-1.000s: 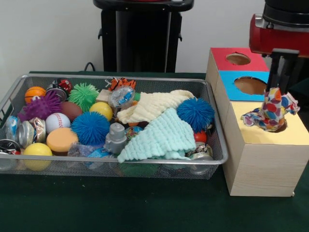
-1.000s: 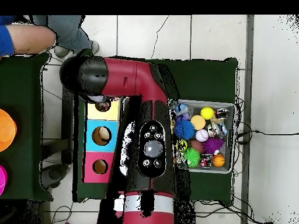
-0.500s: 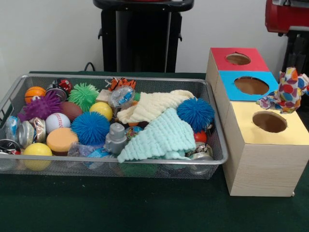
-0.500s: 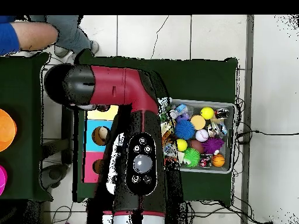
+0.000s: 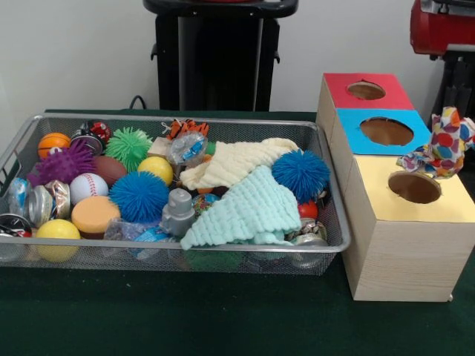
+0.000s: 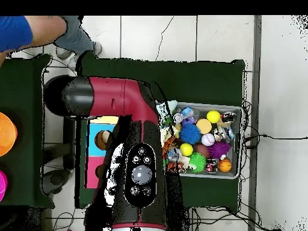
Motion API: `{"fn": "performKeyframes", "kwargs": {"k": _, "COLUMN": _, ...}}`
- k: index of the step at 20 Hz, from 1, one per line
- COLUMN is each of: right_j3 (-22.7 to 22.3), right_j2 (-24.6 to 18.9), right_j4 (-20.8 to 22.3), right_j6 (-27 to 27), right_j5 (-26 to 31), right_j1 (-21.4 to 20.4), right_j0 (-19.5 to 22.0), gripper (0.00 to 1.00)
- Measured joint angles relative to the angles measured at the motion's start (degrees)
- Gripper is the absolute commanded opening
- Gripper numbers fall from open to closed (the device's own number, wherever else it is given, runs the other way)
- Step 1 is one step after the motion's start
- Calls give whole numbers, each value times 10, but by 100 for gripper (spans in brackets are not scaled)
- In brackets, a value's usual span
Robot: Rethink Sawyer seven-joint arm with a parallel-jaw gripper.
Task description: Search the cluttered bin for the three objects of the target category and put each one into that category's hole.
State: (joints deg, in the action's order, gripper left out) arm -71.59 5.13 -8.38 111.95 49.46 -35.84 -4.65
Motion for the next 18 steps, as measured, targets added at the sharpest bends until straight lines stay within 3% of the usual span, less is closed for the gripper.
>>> {"fn": "performKeyframes", "kwargs": {"k": 18, "right_j3": -38, "right_j2": 13, "right_j4": 2, "right_j6": 0, "right_j5": -27, "right_j1": 0, "right_j0": -14, "gripper": 0}}
